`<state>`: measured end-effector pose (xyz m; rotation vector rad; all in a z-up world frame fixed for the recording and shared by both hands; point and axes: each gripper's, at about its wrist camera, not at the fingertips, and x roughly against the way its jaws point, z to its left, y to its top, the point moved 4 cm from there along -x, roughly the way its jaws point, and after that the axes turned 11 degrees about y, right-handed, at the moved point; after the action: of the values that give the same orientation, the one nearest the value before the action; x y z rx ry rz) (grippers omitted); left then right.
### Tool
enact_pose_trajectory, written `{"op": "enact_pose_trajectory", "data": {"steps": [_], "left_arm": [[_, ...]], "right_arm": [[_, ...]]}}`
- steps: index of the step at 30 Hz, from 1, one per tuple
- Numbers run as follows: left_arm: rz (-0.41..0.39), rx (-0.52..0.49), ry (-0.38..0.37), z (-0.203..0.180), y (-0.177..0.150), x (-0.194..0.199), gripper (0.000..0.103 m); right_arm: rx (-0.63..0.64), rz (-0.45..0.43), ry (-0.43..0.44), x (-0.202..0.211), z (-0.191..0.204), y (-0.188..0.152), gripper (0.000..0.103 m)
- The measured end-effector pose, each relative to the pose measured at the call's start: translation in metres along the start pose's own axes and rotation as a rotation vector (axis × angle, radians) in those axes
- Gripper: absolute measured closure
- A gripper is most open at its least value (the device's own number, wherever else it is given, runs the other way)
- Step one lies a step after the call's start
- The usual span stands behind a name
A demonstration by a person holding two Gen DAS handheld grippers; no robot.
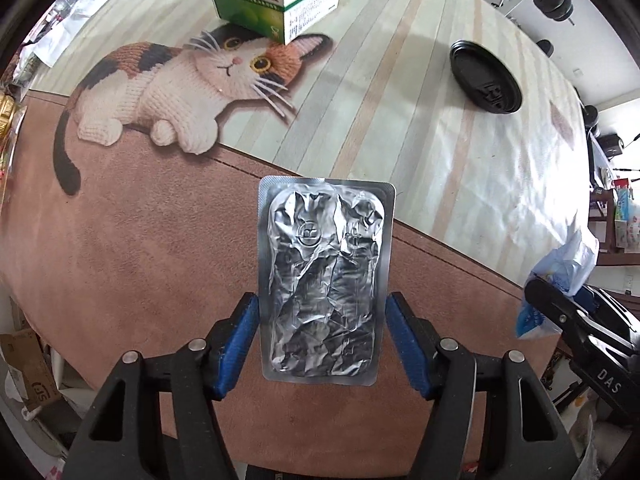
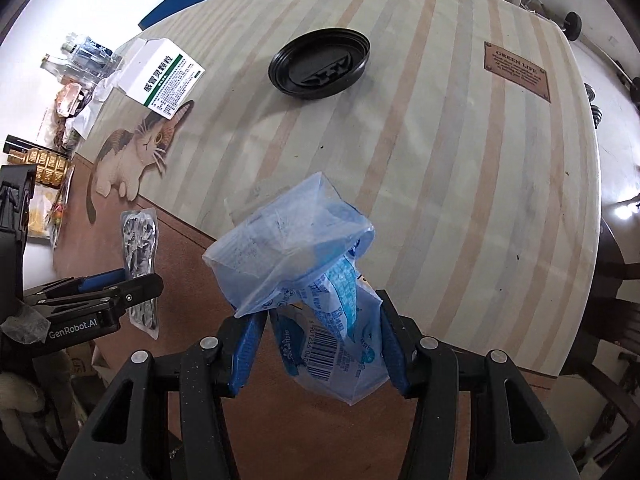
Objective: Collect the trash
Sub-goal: 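Carry the foil pack and blue bag over the bin and open both tools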
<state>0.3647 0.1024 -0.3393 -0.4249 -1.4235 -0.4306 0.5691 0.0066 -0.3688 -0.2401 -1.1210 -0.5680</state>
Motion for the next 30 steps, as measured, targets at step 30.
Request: {"op": "enact_pose_trajectory", "data": {"steps": [30], "left_arm": [[-0.102, 0.161, -0.199, 0.155, -0.309, -0.024, 0.041]], "right_arm": [[0.026, -0.016, 0.043, -0.022, 0.167, -0.316, 0.049]]}}
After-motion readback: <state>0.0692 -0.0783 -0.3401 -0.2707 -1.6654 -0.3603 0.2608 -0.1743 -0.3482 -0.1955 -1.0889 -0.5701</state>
